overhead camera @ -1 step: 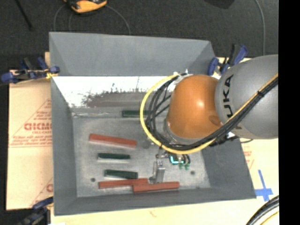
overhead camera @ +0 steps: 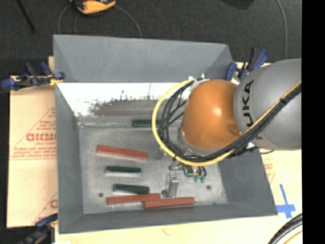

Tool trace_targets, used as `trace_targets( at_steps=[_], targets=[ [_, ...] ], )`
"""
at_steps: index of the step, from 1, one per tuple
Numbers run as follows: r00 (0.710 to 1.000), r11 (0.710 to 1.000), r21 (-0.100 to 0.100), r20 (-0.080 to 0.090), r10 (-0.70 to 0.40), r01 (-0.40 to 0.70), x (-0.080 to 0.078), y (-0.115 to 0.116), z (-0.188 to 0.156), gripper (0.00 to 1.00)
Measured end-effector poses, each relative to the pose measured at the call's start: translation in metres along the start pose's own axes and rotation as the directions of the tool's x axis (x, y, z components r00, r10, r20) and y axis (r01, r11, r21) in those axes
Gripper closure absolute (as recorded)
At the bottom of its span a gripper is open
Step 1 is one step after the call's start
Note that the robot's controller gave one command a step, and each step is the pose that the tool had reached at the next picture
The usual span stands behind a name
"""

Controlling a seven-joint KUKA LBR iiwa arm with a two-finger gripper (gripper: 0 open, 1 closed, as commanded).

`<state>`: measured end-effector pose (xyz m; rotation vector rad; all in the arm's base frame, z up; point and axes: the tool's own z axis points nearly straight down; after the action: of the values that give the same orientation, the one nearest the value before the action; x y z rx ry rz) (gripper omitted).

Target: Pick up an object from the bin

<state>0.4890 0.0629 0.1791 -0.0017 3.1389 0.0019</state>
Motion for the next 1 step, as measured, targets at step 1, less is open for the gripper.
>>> trace_targets(
  at_steps=[1],
  targets=[
    [1.0,1.0,-0.001,0.006,0.029,-0.029,0.002,0.0065,0.0545,0.0]
  ],
)
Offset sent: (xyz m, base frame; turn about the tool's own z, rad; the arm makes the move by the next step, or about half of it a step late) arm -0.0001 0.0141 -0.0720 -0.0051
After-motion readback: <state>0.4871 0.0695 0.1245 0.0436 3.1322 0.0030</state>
